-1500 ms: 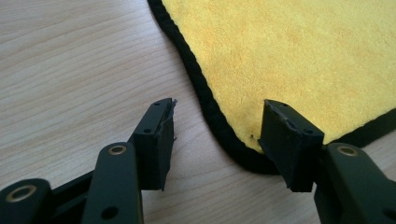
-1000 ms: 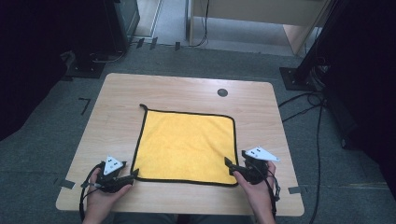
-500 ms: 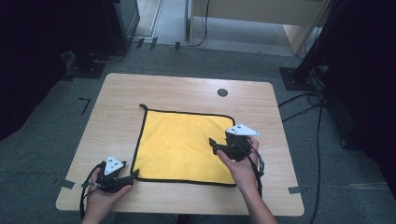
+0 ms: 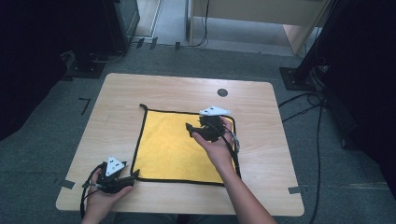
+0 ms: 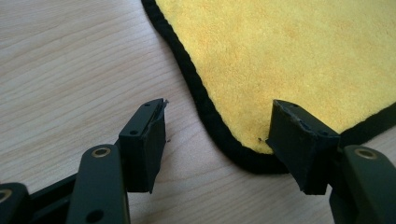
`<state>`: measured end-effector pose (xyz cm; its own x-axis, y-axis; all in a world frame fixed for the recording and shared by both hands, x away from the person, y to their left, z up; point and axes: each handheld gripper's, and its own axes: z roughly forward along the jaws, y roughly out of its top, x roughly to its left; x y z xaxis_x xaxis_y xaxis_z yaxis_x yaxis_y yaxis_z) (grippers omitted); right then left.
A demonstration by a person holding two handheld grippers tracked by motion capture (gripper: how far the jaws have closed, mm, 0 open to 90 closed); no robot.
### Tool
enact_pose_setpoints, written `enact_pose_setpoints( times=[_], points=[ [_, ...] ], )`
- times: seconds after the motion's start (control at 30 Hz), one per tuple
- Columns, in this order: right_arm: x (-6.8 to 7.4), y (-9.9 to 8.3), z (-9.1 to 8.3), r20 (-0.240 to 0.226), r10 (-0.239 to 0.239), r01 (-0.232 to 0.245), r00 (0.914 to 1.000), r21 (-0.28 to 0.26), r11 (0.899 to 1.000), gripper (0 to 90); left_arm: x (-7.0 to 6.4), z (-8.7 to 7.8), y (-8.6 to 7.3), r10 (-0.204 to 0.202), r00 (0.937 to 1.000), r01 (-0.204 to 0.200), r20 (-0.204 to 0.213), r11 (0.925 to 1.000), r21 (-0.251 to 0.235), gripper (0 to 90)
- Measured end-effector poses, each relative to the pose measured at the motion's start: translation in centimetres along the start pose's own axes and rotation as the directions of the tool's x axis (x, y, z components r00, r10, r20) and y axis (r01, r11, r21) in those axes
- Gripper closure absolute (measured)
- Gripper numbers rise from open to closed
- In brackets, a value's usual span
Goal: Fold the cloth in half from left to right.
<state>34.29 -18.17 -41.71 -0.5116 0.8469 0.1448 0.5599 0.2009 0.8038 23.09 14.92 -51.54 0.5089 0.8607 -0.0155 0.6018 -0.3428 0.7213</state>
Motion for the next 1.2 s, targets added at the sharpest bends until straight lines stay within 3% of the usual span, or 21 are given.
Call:
enact_pose_setpoints(
  times=[0.37,0.57,0.73,0.87,1.2],
  points=[
    [3.3,2.7,6.3,-0.033,-0.093,0.093,0.9951,0.007,0.996,46.0,0.0,0.0,0.0,0.004,1.0,-0.004,0.001,1.0,0.001,36.8],
    [5.2,3.4,10.0,-0.043,-0.128,0.13,0.9909,0.051,0.99,46.4,0.0,0.0,0.0,0.009,1.0,-0.009,0.004,1.0,0.001,37.2],
    [5.8,4.0,12.9,-0.063,-0.097,0.101,0.9933,0.073,0.992,47.3,-0.1,0.0,0.0,0.013,0.9999,-0.013,0.006,0.9999,0.0,38.6],
    [6.0,4.5,14.8,-0.059,-0.104,0.109,0.9928,0.084,0.991,48.0,-0.1,0.0,0.0,0.013,0.9999,-0.013,0.007,0.9999,0.001,38.7],
    [5.9,5.6,18.8,-0.046,-0.05,0.056,0.9977,0.134,0.989,49.8,-0.1,-0.2,0.0,0.018,0.9997,-0.018,0.02,0.9998,0.003,42.9]
  ],
)
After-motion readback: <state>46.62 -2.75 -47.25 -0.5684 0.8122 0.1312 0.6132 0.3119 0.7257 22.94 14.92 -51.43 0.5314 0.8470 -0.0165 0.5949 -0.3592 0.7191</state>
